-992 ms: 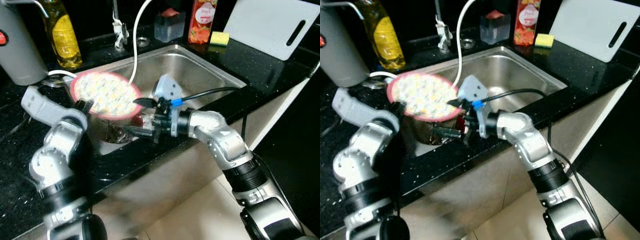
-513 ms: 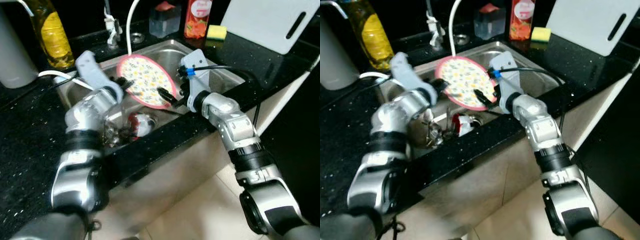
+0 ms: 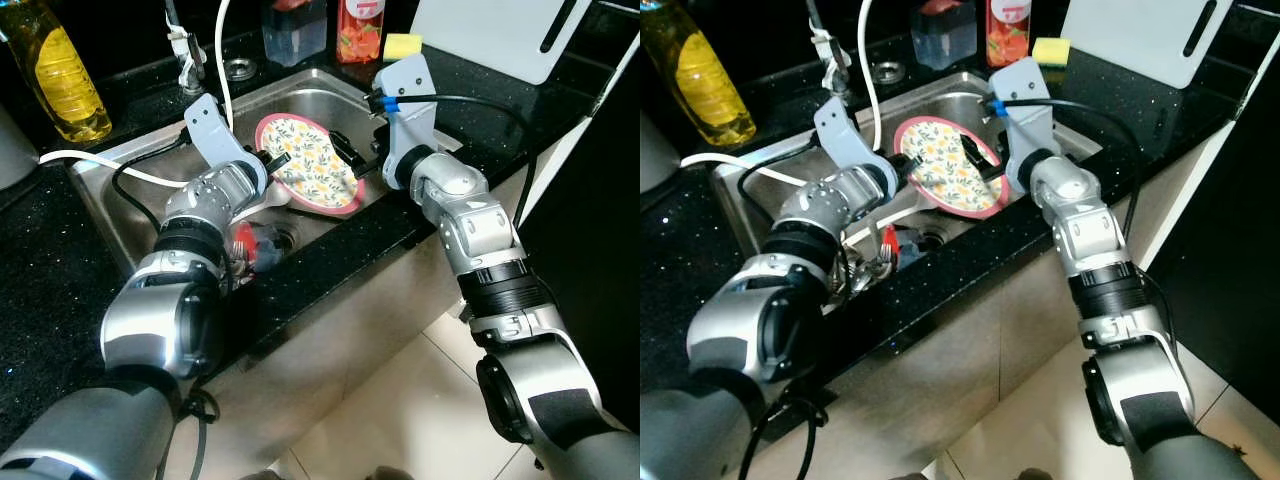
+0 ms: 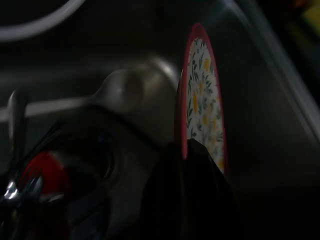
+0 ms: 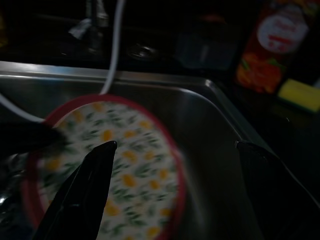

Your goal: Kitchen organization

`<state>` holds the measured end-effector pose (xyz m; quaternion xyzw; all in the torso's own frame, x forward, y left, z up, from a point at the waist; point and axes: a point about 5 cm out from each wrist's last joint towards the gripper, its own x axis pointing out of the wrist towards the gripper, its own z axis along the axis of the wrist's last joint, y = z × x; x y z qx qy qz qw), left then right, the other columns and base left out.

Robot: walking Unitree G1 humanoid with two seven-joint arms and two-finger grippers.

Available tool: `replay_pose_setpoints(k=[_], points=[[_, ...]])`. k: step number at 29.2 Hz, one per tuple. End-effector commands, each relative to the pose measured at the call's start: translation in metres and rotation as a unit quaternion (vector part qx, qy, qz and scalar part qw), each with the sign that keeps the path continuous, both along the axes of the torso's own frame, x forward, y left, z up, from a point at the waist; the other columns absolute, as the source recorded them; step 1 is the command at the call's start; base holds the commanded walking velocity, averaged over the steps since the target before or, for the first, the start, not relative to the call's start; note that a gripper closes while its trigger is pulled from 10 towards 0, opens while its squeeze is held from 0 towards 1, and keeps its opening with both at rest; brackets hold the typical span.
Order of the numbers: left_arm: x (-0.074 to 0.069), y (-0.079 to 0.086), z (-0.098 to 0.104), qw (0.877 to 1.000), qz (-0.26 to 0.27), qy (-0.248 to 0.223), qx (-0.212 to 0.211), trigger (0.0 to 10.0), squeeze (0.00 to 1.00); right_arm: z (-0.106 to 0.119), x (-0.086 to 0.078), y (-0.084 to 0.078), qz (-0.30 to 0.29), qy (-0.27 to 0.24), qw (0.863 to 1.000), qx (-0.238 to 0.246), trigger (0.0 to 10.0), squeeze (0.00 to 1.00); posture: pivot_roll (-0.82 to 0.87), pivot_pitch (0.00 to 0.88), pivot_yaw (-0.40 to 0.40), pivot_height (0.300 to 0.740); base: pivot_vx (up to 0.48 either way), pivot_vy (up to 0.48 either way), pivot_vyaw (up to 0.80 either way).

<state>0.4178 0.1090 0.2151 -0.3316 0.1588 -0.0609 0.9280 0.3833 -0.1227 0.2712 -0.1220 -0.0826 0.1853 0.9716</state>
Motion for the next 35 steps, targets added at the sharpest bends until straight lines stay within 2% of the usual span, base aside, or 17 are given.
replay_pose_setpoints(k=[1, 2, 7, 10, 11, 12, 14, 15, 17, 18, 19, 20, 24, 26, 28, 30, 35], points=[[0.002, 0.01, 0.003, 1.0, 0.017, -0.003, 0.008, 10.0, 0.0, 0.002, 0.001, 0.0, -0.004, -0.006, 1.0, -0.001, 10.0, 0.0, -0.05, 0.08, 0.085, 0.74, 0.0, 0.0, 0.0], [0.001, 0.009, -0.001, 1.0, 0.018, 0.002, 0.01, 10.0, 1.0, 0.003, 0.001, 0.0, -0.006, -0.008, 1.0, 0.001, 10.0, 0.0, -0.04, 0.097, 0.081, 0.74, 0.0, 0.0, 0.0], [-0.001, 0.003, -0.015, 1.0, 0.012, 0.024, -0.002, 10.0, 1.0, 0.0, 0.0, 0.004, 0.003, -0.007, 1.0, 0.0, 10.0, 0.0, -0.03, 0.127, 0.073, 0.74, 0.0, 0.0, 0.0], [0.002, 0.003, -0.004, 1.0, 0.011, -0.016, -0.022, 10.0, 1.0, 0.0, 0.001, 0.005, 0.005, -0.008, 1.0, 0.0, 10.0, 0.0, -0.02, 0.126, 0.071, 0.74, 0.0, 0.0, 0.0], [0.007, 0.013, 0.05, 0.978, 0.012, -0.177, -0.11, 10.0, 0.0, 0.006, 0.002, 0.005, 0.009, -0.019, 1.0, 0.012, 10.0, 0.0, 0.0, 0.122, 0.063, 0.74, 0.0, 0.0, 0.0], [0.007, 0.013, 0.05, 0.978, 0.012, -0.177, -0.11, 10.0, 0.0, 0.006, 0.002, 0.005, 0.009, -0.019, 1.0, 0.012, 10.0, 0.0, 0.0, 0.122, 0.063, 0.74, 0.0, 0.0, 0.0], [0.002, 0.032, 0.099, 0.934, 0.023, -0.317, -0.165, 10.0, 0.0, 0.012, 0.001, 0.005, 0.013, -0.034, 0.999, 0.028, 10.0, 0.0, 0.01, 0.121, 0.061, 0.74, 0.0, 0.0, 0.0], [0.002, 0.032, 0.099, 0.934, 0.023, -0.317, -0.165, 10.0, 0.0, 0.012, 0.001, 0.005, 0.013, -0.034, 0.999, 0.028, 10.0, 0.0, 0.01, 0.121, 0.061, 0.74, 0.0, 0.0, 0.0], [-0.013, 0.049, 0.135, 0.911, 0.045, -0.407, -0.054, 10.0, 0.0, 0.019, 0.0, 0.005, 0.014, -0.051, 0.997, 0.049, 10.0, 0.0, 0.04, 0.106, 0.05, 0.74, 0.0, 0.0, 0.0], [-0.019, 0.051, 0.144, 0.901, 0.053, -0.431, 0.001, 10.0, 0.0, 0.022, -0.001, 0.005, 0.015, -0.057, 0.997, 0.057, 10.0, 0.0, 0.04, 0.106, 0.05, 0.74, 0.0, 0.0, 0.0], [-0.019, 0.051, 0.144, 0.901, 0.053, -0.431, 0.001, 10.0, 0.0, 0.022, -0.001, 0.005, 0.015, -0.057, 0.997, 0.057, 10.0, 0.0, 0.04, 0.106, 0.05, 0.74, 0.0, 0.0, 0.0], [-0.03, 0.053, 0.151, 0.886, 0.057, -0.455, 0.076, 10.0, 0.0, 0.025, -0.003, 0.005, 0.016, -0.066, 0.995, 0.069, 10.0, 0.0, 0.06, 0.098, 0.043, 0.74, 0.0, 0.0, 0.0], [-0.039, 0.054, 0.148, 0.879, 0.051, -0.456, 0.13, 10.0, 0.0, 0.028, -0.005, 0.005, 0.015, -0.073, 0.994, 0.083, 10.0, 0.0, 0.08, 0.087, 0.04, 0.74, 0.0, 0.0, 0.0], [-0.066, 0.058, 0.124, 0.878, 0.063, -0.43, 0.201, 10.0, 0.0, 0.037, -0.011, 0.002, -0.012, -0.103, 0.984, 0.143, 10.0, 0.0, 0.1, 0.057, 0.036, 0.74, 0.0, 0.0, 0.0], [-0.08, 0.06, 0.115, 0.878, 0.08, -0.423, 0.209, 10.0, 0.0, 0.043, -0.015, -0.002, -0.029, -0.125, 0.977, 0.17, 10.0, 0.0, 0.11, 0.046, 0.04, 0.74, 0.0, 0.0, 0.0], [-0.103, 0.064, 0.109, 0.862, 0.109, -0.435, 0.238, 10.0, 0.0, 0.054, -0.022, -0.005, -0.033, -0.159, 0.967, 0.198, 10.0, 0.0, 0.13, 0.022, 0.038, 0.74, 0.0, 0.0, 0.0], [-0.111, 0.065, 0.108, 0.86, 0.113, -0.437, 0.24, 10.0, 0.0, 0.057, -0.025, -0.004, -0.025, -0.169, 0.964, 0.205, 10.0, 0.0, 0.14, 0.013, 0.032, 0.74, 0.0, 0.0, 0.0]])
